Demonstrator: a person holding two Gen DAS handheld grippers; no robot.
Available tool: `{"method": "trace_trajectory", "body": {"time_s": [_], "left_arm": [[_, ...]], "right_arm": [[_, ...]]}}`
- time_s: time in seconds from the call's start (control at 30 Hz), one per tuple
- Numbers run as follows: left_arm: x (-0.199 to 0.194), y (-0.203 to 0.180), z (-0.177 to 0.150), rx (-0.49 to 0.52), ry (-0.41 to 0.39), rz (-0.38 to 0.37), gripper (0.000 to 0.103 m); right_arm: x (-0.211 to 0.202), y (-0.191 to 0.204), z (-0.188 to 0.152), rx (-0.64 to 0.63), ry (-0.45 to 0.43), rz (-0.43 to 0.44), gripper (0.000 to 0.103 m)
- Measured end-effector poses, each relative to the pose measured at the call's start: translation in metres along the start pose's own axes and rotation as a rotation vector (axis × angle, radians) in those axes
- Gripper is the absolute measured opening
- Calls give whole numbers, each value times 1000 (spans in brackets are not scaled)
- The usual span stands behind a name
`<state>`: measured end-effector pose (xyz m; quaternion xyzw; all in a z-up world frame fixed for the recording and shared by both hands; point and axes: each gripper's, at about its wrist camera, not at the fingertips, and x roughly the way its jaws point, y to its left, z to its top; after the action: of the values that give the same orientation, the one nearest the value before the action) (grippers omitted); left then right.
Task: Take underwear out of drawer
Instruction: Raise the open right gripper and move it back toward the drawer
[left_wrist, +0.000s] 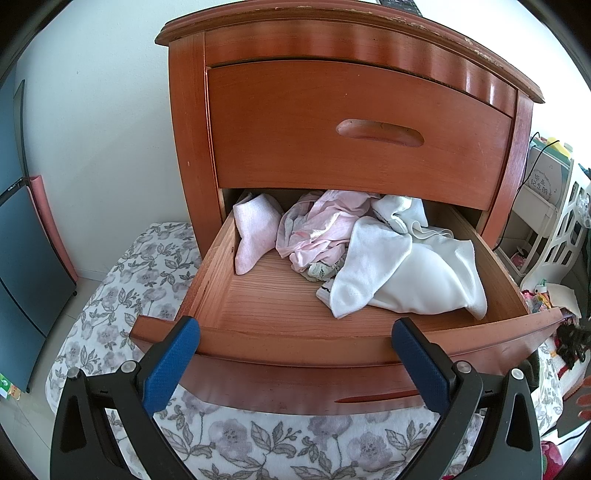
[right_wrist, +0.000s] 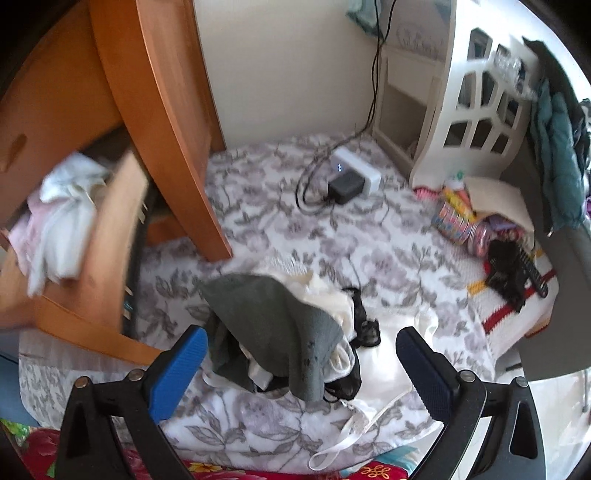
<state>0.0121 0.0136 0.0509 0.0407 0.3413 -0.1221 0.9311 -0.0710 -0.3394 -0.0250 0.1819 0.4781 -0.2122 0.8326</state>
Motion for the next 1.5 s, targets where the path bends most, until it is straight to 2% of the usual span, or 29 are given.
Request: {"method": "trace_trajectory", "body": {"time_s": [0.37, 0.67, 0.87, 1.07, 1.27, 1.5], "left_arm": [[0, 0, 0, 0, 0, 0, 103], [0, 0, 0, 0, 0, 0, 103], [0, 0, 0, 0, 0, 0, 103], [-1, 1, 0, -1, 0, 1, 103], [-2, 9, 1, -28, -1, 34, 103], [-3, 11, 1, -30, -2, 36, 103]], "right_arm": [[-86, 36, 33, -77, -177, 103, 103], [-129, 83, 39, -173, -227, 175, 103], [-129, 125, 33, -264, -185, 222, 103], [-110, 157, 30, -313, -121, 239, 103], [-94, 181, 36, -347, -91, 231, 103], [-72, 211, 47, -395, -35, 238, 103]]}}
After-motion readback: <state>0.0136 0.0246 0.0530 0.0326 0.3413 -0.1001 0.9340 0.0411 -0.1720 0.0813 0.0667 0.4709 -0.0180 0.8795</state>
